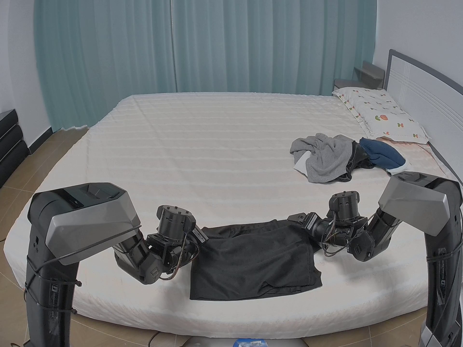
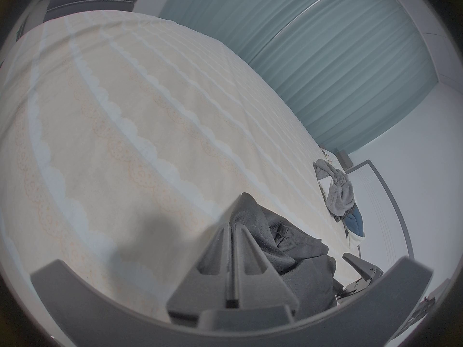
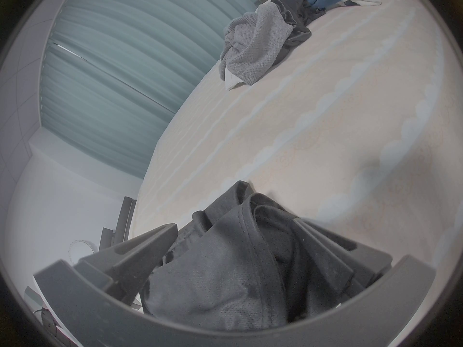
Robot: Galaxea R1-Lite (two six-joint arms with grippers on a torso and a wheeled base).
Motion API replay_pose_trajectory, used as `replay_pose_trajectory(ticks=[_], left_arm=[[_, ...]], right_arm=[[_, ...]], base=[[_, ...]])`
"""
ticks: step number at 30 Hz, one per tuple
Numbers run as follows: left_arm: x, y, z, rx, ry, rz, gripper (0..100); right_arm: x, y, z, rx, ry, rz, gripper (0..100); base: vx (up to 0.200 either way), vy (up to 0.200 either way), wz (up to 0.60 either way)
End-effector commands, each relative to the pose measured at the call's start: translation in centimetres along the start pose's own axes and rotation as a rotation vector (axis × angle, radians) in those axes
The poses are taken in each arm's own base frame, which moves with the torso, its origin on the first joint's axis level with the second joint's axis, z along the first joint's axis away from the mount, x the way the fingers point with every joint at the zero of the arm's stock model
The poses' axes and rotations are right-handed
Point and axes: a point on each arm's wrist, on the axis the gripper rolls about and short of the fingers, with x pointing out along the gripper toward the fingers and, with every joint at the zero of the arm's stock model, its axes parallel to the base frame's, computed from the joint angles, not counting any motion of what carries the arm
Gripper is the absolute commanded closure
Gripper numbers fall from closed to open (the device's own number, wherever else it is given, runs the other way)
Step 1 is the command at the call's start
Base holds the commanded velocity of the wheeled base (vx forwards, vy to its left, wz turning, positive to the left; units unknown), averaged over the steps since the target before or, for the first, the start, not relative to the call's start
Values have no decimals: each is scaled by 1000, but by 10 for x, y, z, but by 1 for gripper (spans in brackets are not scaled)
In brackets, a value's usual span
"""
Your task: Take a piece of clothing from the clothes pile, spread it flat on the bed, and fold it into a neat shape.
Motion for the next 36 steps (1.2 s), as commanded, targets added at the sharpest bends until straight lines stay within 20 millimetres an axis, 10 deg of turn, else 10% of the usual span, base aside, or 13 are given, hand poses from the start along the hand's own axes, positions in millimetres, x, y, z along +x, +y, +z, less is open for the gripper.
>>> replay_pose_trajectory(ticks=[1,24,25,26,36], left_arm=[[0,-1,1,-1,-2,-2,100],[0,3,4,-36,-19,14,100],[0,3,4,-36,-19,13,100],[-1,4,3,-37,-16,16,0],[-18,7,20,-134,18,-11,0]], right_arm=[[5,0,-4,-5,11,-1,100],[6,-9,8,11,-46,-16,100],[6,-8,8,10,-47,-14,0],[6,-7,6,7,-43,-11,0],[-51,1,18,12,-36,42,0]], base=[[0,0,0],[0,0,0],[0,0,0],[0,0,0],[0,0,0]])
